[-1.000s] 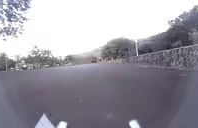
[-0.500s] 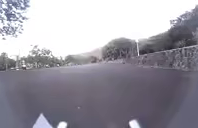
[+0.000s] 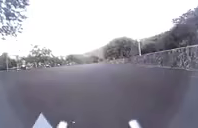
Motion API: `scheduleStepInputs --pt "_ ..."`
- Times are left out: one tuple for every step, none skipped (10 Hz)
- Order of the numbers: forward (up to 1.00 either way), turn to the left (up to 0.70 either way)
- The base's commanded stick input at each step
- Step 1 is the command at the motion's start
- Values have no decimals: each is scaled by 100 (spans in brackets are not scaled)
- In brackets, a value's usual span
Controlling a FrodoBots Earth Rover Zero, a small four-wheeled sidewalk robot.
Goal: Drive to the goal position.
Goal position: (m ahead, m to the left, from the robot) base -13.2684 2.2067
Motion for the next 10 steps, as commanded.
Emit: scheduleStepInputs --pt "70 0" --pt "70 0" --pt "70 0" --pt "70 0" --pt "70 0" --pt "70 0" --pt "70 0" --pt "70 0" --pt "70 0" --pt "70 0"
